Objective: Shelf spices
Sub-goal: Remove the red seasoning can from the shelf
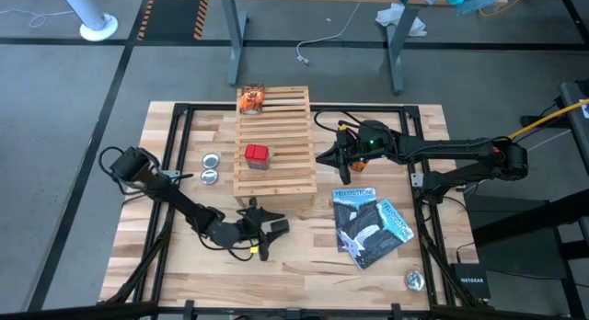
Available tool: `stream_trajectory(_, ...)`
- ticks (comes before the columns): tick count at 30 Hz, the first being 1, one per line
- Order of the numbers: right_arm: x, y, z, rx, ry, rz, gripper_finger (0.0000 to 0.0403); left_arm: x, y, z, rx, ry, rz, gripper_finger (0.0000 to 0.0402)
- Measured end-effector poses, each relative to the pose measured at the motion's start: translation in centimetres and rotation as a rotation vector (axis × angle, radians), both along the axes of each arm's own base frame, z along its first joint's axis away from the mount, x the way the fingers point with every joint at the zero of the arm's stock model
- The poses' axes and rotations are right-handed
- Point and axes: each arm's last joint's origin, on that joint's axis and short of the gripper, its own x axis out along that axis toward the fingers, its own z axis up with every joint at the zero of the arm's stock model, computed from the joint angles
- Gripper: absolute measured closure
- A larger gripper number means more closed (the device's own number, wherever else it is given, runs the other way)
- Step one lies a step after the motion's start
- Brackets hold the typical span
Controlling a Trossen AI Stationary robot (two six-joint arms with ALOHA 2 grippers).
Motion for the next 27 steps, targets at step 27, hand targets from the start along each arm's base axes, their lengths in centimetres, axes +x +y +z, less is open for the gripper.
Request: stream_trajectory(27,0.0,0.0,0.0,0.0,0.0,0.0,0.037,-7.7,4.7,8.6,0.314,0.159,0.388,0.0199)
